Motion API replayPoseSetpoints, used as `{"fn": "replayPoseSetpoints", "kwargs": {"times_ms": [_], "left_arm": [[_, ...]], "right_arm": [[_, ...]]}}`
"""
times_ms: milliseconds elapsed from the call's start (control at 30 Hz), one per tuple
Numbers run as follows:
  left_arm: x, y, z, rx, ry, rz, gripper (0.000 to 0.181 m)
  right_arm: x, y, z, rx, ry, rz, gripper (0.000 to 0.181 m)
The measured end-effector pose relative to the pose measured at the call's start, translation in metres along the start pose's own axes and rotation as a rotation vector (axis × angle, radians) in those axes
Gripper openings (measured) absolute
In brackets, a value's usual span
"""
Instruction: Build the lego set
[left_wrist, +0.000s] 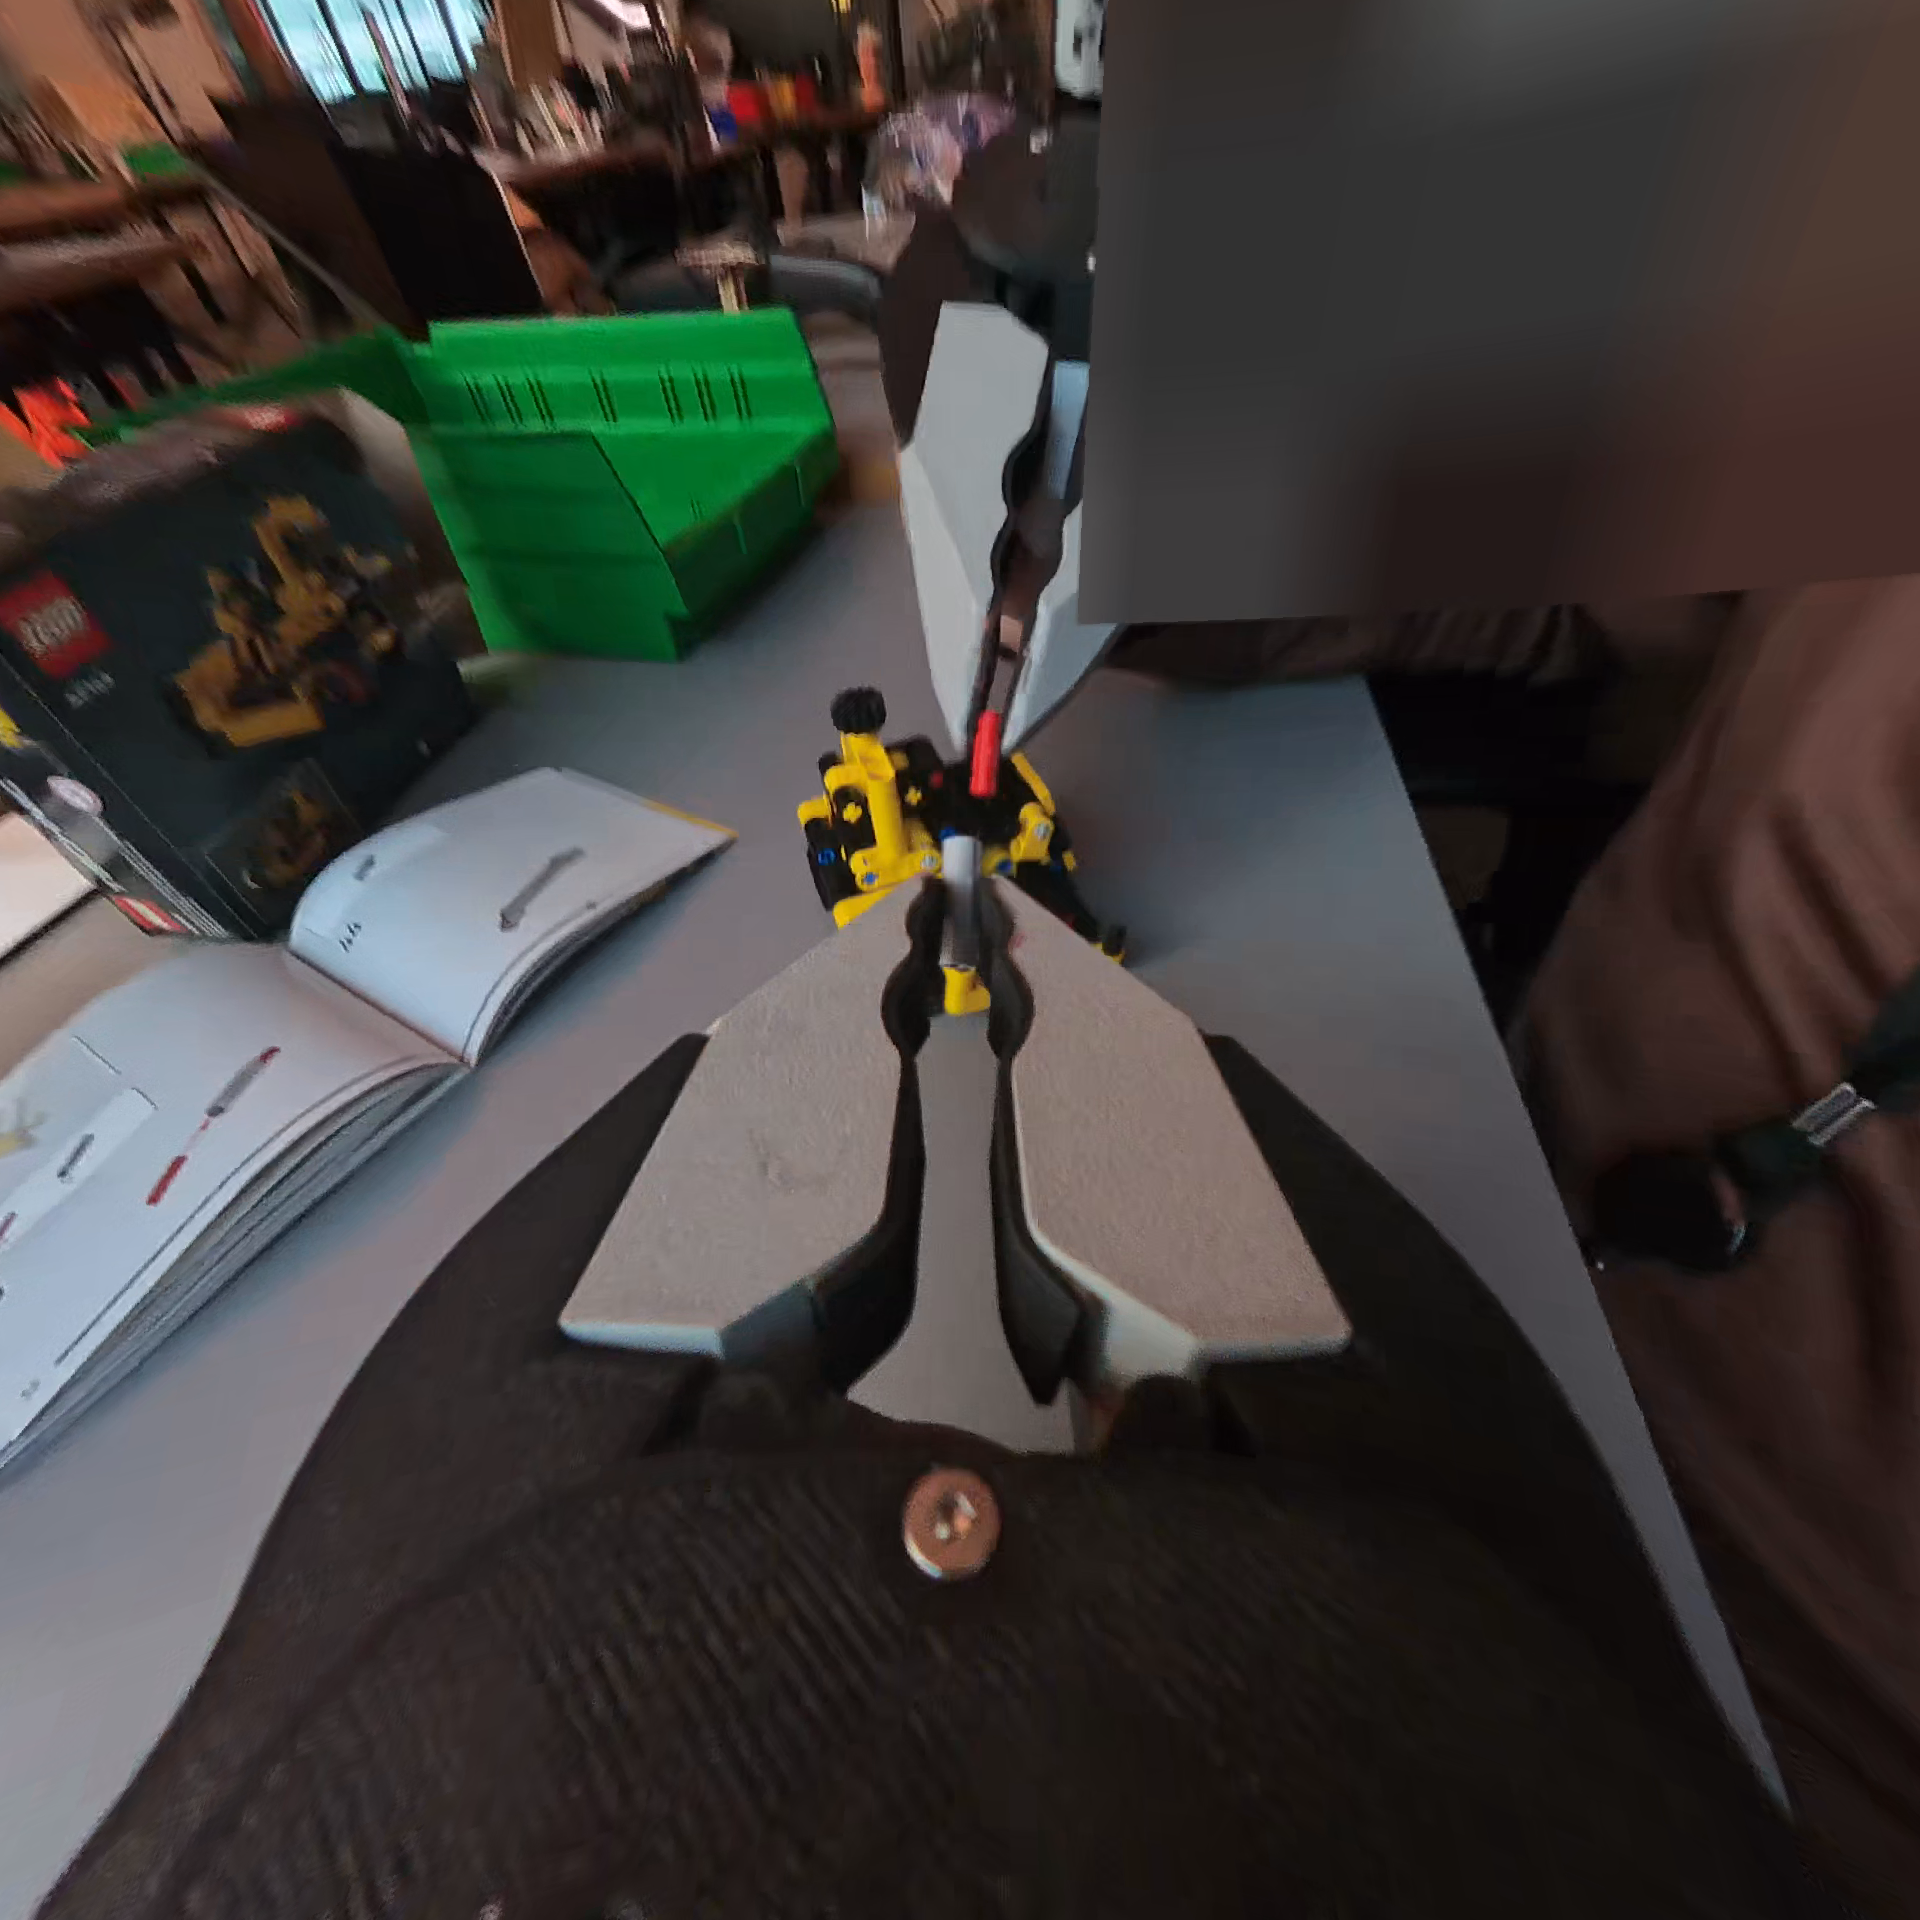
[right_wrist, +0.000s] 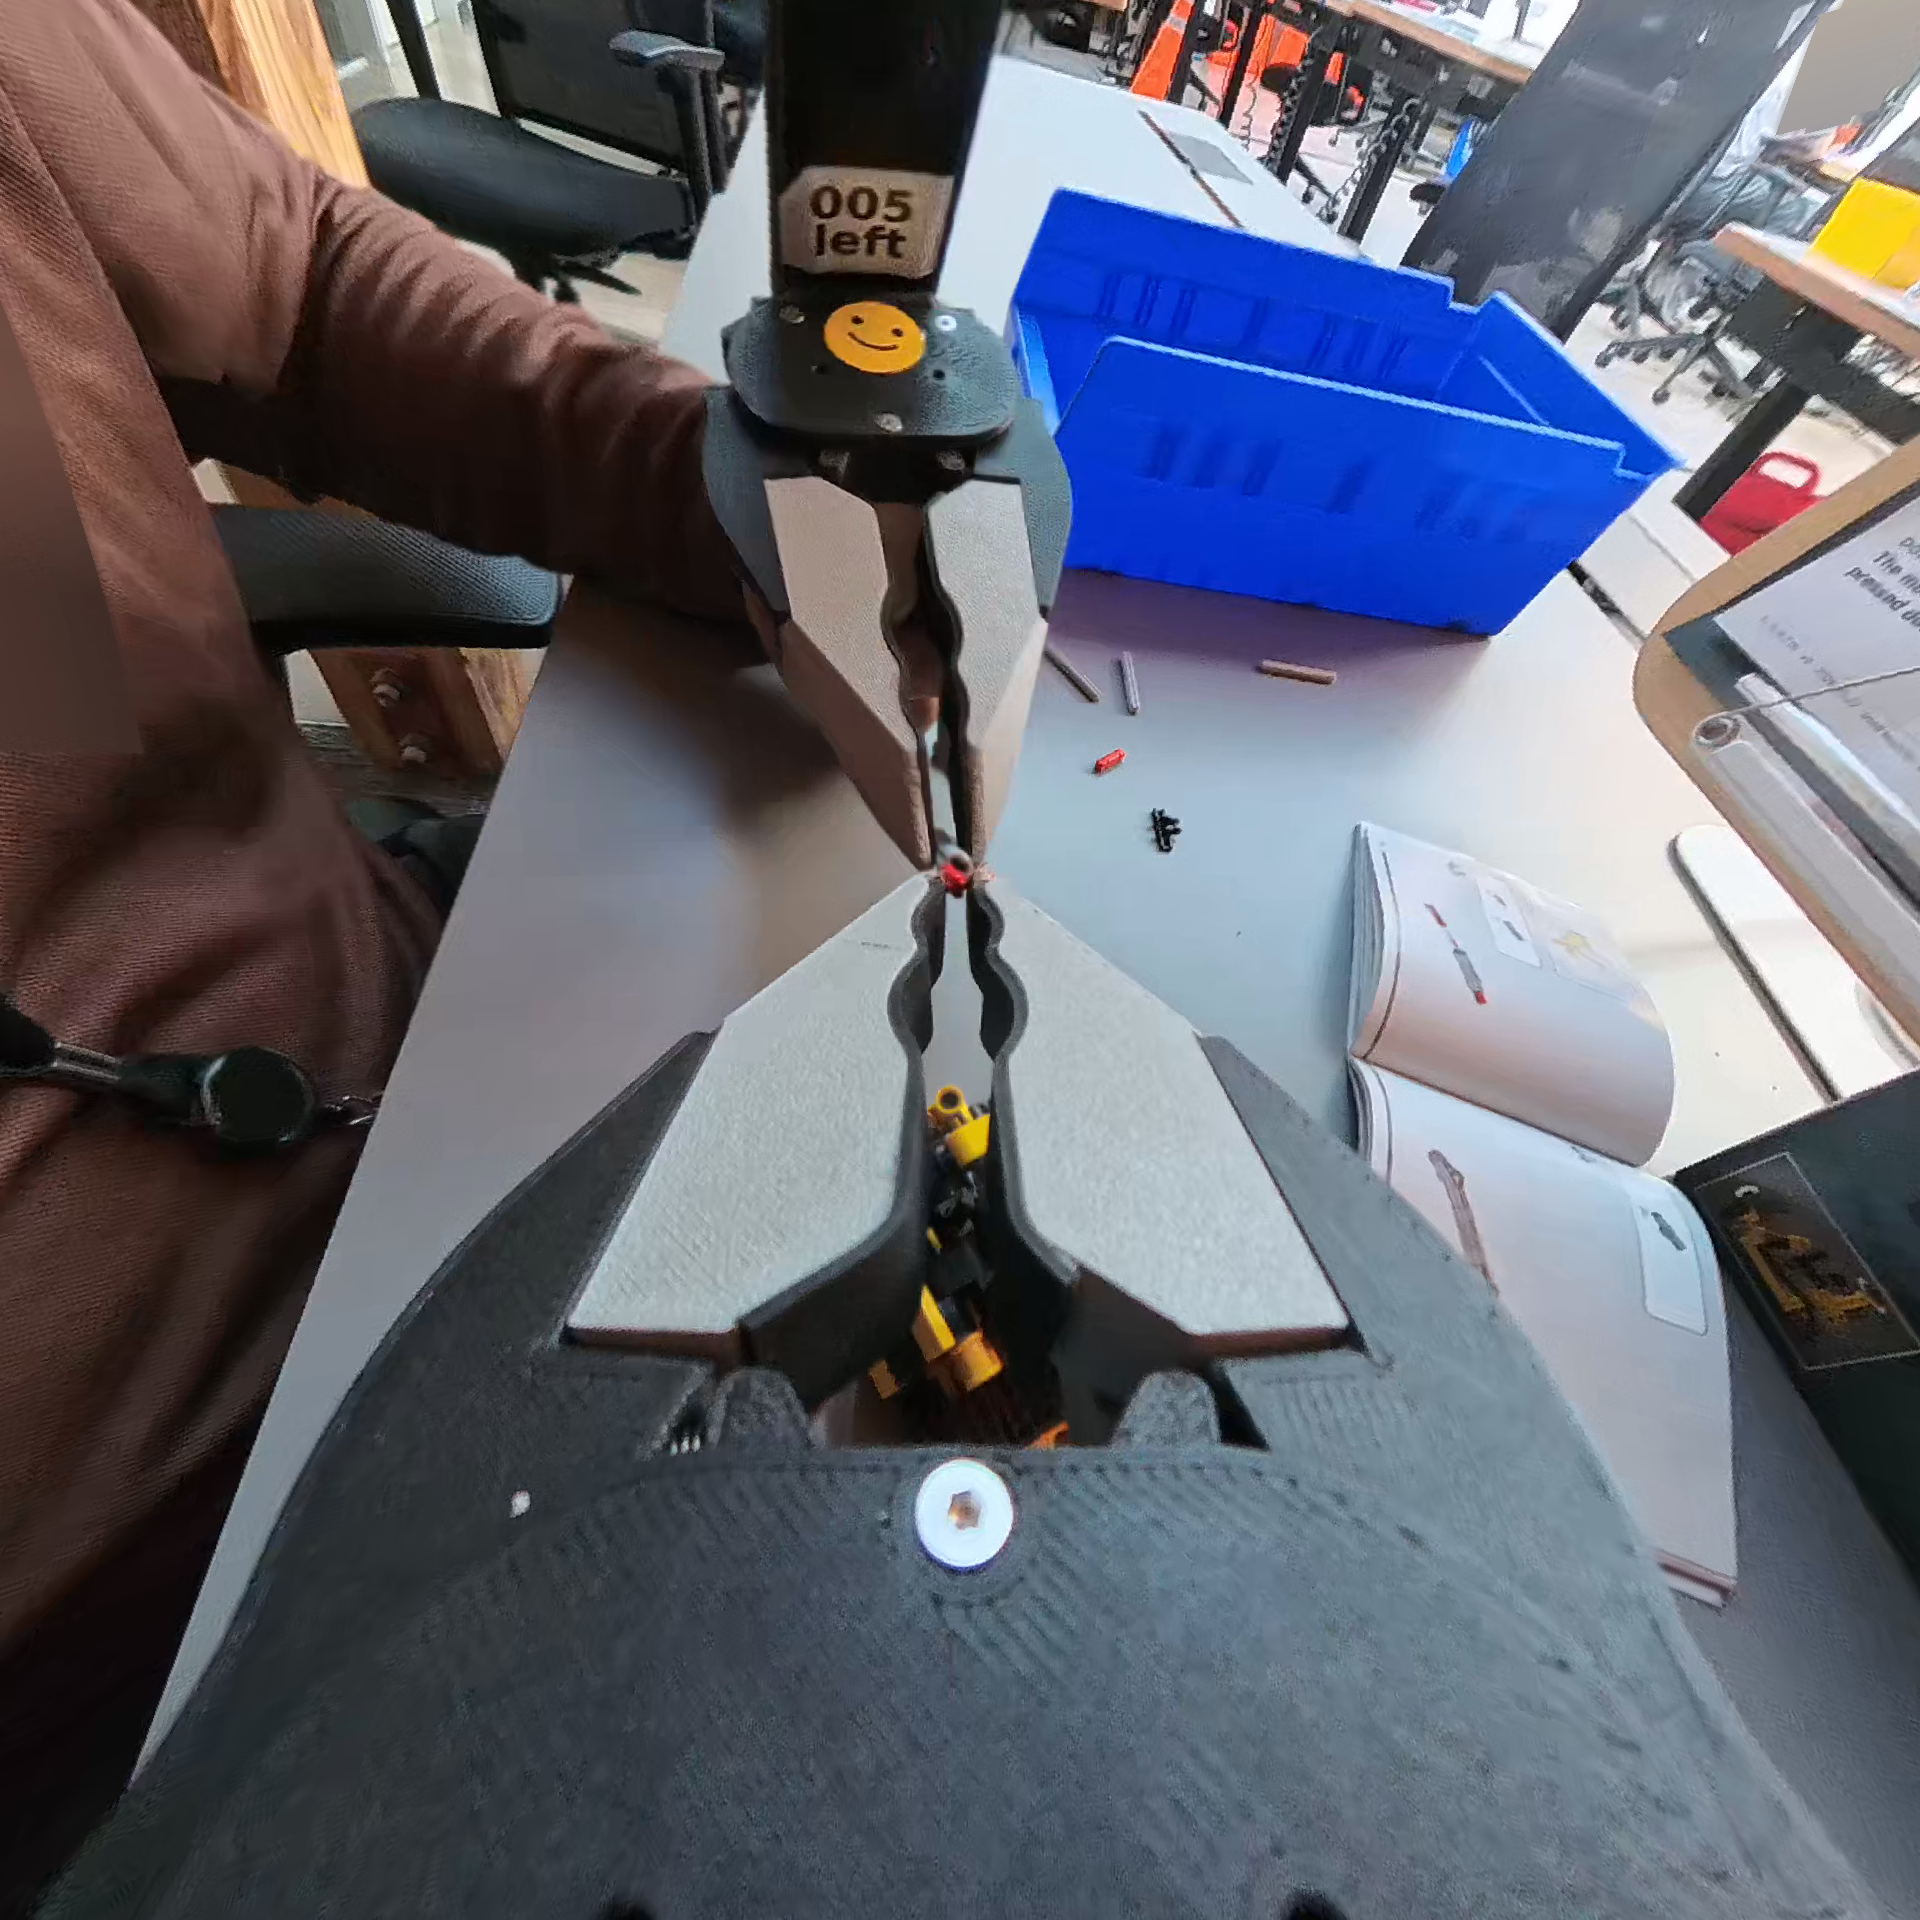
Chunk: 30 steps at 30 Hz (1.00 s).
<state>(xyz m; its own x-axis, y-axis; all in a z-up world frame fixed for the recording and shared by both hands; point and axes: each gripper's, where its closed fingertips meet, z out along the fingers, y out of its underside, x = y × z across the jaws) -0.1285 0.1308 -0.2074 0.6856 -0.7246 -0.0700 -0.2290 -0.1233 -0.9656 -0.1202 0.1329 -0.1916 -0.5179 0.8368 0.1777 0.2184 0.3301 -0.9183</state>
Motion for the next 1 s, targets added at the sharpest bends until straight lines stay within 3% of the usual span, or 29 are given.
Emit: {"fn": "replayPoseSetpoints", "kwargs": {"times_ms": [400, 1000], "left_arm": [[0.0065, -0.0102, -0.0012, 0.066, -0.035, 0.016, 0.003], [0.0086, -0.0093, -0.0019, 0.058, -0.045, 0.039, 0.003]], "right_arm": [[-0.0019, -0.0037, 0.0014, 0.016, 0.014, -0.032, 0.001], [-0.0061, -0.0045, 0.0035, 0.025, 0.004, -0.064, 0.000]]}}
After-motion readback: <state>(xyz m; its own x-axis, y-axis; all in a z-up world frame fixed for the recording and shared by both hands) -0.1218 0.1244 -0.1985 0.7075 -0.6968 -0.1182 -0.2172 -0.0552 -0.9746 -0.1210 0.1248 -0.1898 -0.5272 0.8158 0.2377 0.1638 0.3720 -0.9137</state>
